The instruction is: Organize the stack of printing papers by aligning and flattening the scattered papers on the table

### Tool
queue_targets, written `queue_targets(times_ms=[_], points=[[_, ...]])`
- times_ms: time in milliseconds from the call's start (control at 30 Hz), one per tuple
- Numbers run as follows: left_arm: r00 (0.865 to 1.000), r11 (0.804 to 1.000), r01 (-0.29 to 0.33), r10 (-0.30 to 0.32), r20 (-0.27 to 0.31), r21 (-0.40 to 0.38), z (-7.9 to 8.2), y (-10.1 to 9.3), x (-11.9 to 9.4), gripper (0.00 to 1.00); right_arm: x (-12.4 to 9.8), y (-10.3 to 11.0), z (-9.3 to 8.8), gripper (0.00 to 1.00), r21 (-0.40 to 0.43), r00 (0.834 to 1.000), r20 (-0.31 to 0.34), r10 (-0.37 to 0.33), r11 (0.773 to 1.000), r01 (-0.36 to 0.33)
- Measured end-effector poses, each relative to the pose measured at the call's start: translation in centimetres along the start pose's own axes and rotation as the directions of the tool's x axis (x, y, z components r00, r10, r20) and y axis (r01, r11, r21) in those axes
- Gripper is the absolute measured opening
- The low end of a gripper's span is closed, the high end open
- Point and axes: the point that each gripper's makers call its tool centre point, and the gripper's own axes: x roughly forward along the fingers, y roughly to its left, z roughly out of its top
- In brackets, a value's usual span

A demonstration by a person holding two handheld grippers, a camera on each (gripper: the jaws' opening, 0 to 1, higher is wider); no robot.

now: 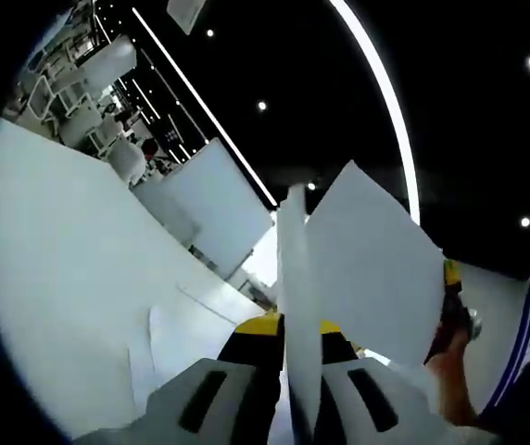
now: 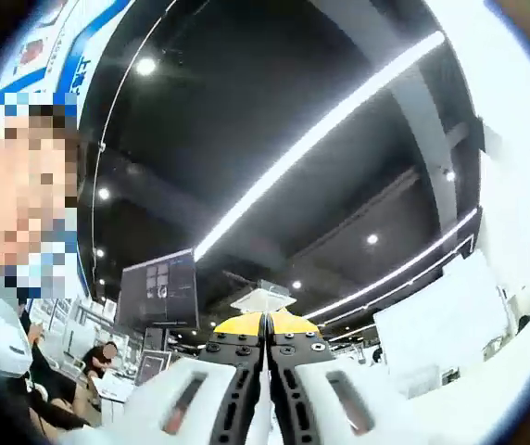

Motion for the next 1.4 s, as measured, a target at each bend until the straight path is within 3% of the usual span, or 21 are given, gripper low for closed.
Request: queue_targets(times_ms=[167, 233, 300, 467, 767, 833, 1167, 1400], points=[[1.000, 1.000, -0.002, 0.002, -0.007, 0.006, -0.1, 0.0, 0.0, 0.07, -0.5, -1.2, -1.6, 0.00, 0.127, 1.000, 0.024, 0.010, 0.992, -0.013], [1.000, 1.000, -0.004, 0.004, -0.009, 0.012, -0.2, 0.1, 0.0, 0.07, -0.5, -0.7, -2.1, 0.00, 0.182, 0.997, 0.037, 0.063, 0.981, -0.068], [1.000, 1.000, -0.006, 0.006, -0.012, 0.014, -0.3, 0.1, 0.0, 0.07, -0.5, 0.0, -3.1, 0.00, 0.273, 0.993, 0.034, 0.116, 0.954, -0.121], [1.000, 1.000, -0.010, 0.010, -0.017, 0.015, -0.4, 0.2, 0.0, 0.07, -0.8, 0.8, -5.5, 0.00, 0.237, 0.988, -0.026, 0.152, 0.961, -0.142], [1.000, 1.000, -0.016, 0.016, -0.021, 0.007, -0.6, 0.3, 0.0, 0.07, -2.0, -0.8, -6.1, 0.00, 0.319, 0.994, 0.012, 0.111, 0.942, -0.109], [1.000, 1.000, -0.019, 0.019, -0.022, 0.005, -0.6, 0.3, 0.0, 0.07, -2.4, -1.1, -5.8, 0.00, 0.380, 0.993, 0.048, 0.112, 0.917, -0.122], [0.999, 1.000, -0.025, 0.025, -0.027, 0.005, -0.7, 0.5, 0.1, 0.07, -2.5, -1.3, -6.0, 0.00, 0.436, 0.991, 0.074, 0.107, 0.891, -0.129], [0.999, 1.000, -0.024, 0.025, -0.028, 0.004, -0.8, 0.5, 0.1, 0.07, -2.5, -1.3, -6.1, 0.00, 0.497, 0.989, 0.098, 0.107, 0.856, -0.142]])
